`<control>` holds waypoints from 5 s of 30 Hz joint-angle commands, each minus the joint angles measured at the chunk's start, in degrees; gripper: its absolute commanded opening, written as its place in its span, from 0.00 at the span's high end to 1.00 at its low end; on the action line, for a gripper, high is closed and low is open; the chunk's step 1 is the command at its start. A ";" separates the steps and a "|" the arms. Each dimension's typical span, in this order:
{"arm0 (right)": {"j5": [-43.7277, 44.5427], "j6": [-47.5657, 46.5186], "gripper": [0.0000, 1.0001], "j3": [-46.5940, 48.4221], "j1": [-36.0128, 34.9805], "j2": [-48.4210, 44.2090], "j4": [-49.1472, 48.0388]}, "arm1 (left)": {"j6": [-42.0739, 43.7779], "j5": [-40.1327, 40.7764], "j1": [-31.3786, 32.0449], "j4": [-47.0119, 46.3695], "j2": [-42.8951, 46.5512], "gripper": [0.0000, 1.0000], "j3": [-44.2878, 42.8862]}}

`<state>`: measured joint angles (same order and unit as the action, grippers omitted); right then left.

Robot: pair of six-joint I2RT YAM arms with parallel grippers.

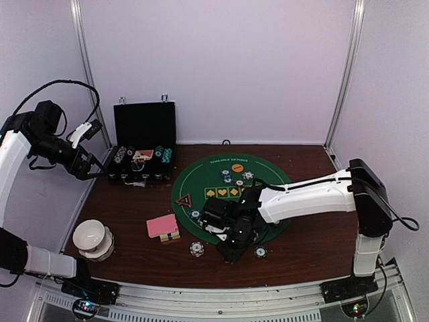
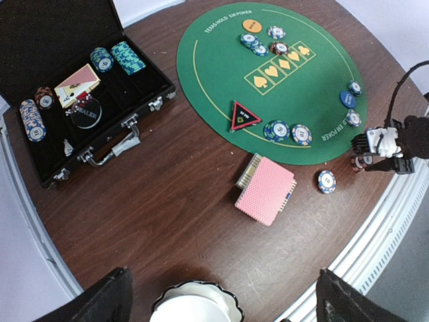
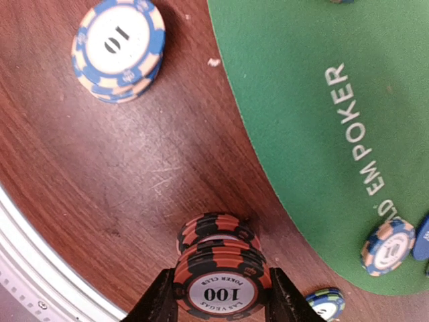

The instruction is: Distribute texas hold em gaming equipment

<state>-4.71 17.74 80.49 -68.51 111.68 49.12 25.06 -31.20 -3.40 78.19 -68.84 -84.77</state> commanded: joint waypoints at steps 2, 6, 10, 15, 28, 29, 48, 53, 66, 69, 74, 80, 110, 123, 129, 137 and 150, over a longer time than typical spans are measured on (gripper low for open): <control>3.78 -1.71 0.57 4.94 0.58 -4.07 4.60 | 0.16 -1.20 -0.29 0.90 0.91 0.02 -0.66; 4.33 -2.07 0.57 7.79 3.87 -3.88 4.68 | 0.14 -1.22 -0.29 0.87 0.92 0.02 -0.66; 4.45 -2.88 0.59 14.08 7.32 -0.32 4.73 | 0.17 -1.23 -0.29 0.84 0.84 0.02 -0.57; 4.97 -3.58 0.62 23.58 11.64 7.84 4.62 | 0.25 -1.49 -0.29 0.84 1.14 0.02 -0.57; 1.62 -0.62 0.65 45.72 16.85 27.83 4.79 | 0.42 -2.75 -0.29 0.91 1.12 0.02 -0.27; 1.30 -0.04 0.65 46.33 17.05 28.60 4.66 | 0.50 -2.66 -0.29 0.91 1.16 0.02 -0.22; 0.74 0.09 0.36 46.60 17.23 25.26 5.08 | 2.99 -2.84 -0.29 0.87 1.07 0.02 3.22; 2.04 -0.56 0.34 34.58 16.03 14.86 2.46 | 3.61 -2.03 -0.29 0.81 1.25 0.02 4.29; -0.05 1.73 0.11 -1.16 3.60 -5.37 -3.18 | 4.57 -1.76 -0.29 0.88 0.16 0.03 4.94; -1.12 1.89 0.09 -3.49 2.24 -4.88 -4.05 | 4.32 -1.87 -0.29 0.90 0.11 0.02 4.39; -1.84 1.60 0.10 -3.96 1.54 -1.86 -5.40 | 3.82 -1.98 -0.29 0.90 0.29 0.02 3.92; -2.34 1.35 0.18 -2.66 0.55 1.56 -6.08 | 3.69 -1.65 -0.29 0.89 0.72 0.03 3.74; 4.35 0.67 0.83 4.39 6.40 -7.18 3.50 | 4.27 -1.98 -0.29 0.89 -0.27 0.03 4.62; 7.25 2.65 0.85 -5.21 32.01 -12.23 -1.12 | 4.14 2.58 3.22 -2.96 -2.05 0.02 9.78; 5.59 3.80 0.85 -8.71 38.15 -8.77 -5.99 | 2.96 7.39 10.14 -5.89 -3.39 0.03 13.87; 4.84 4.36 0.79 -9.99 39.66 -4.32 -9.70 | 2.08 13.51 18.48 -9.61 -6.43 0.02 18.10; 5.86 5.55 0.16 -10.00 39.53 -8.83 -8.26 | 0.04 24.01 29.97 -19.41 -12.75 0.02 22.96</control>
<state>0.05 22.57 70.46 -28.88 107.74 40.42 26.39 -11.86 24.32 63.96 -79.35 -61.78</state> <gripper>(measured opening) 0.800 0.976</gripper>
